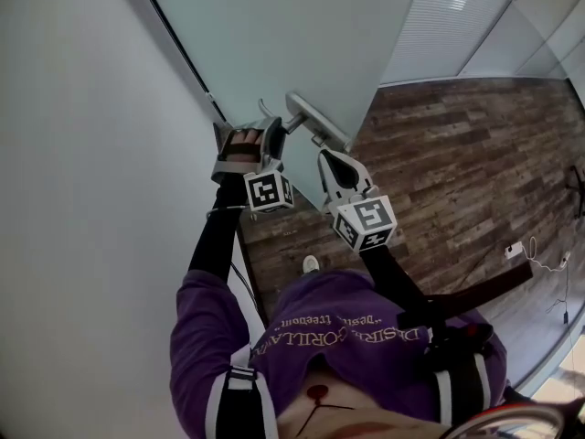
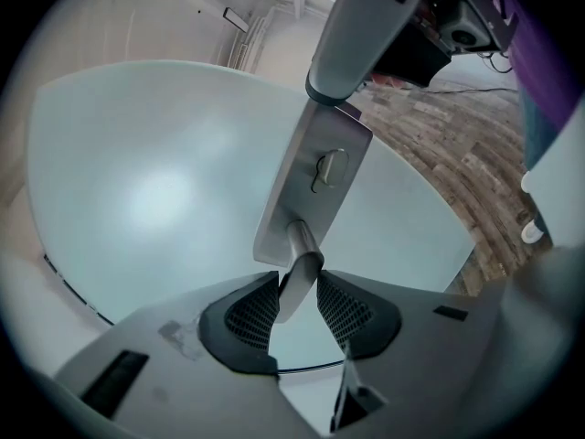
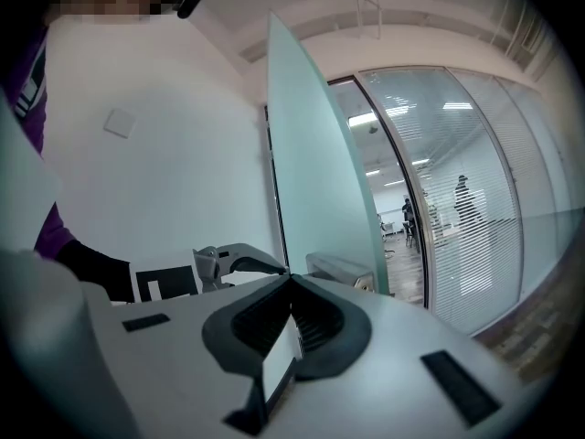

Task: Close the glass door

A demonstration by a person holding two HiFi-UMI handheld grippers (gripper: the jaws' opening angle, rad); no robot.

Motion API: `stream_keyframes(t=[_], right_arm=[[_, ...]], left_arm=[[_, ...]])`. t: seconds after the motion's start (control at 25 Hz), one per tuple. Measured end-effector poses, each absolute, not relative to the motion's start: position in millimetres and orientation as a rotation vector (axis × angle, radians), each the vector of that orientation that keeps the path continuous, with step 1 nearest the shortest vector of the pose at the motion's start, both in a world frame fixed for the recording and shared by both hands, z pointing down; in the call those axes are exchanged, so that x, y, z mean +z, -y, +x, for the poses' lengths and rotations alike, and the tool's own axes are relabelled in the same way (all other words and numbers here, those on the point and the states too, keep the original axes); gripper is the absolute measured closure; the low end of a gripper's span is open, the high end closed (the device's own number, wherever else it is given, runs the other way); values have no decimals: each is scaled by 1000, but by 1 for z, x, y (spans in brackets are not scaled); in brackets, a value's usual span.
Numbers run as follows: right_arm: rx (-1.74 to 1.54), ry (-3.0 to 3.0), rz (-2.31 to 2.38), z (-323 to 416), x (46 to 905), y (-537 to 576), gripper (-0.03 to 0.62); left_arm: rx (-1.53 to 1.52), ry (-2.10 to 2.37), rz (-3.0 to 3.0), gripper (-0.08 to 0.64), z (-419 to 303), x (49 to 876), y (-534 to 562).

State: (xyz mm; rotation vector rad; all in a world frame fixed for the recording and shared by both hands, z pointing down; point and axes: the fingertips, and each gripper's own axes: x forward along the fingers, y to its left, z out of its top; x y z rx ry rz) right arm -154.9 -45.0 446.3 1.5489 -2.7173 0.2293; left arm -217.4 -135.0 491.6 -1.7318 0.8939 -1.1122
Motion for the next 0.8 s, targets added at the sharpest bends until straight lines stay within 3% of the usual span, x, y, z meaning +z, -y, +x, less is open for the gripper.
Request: stream_keyframes(t=[0.8], right_arm=[[228, 2633, 1649, -134, 458, 53, 603]], left_arm=[[-1189, -841, -1774, 437, -192, 502, 161]])
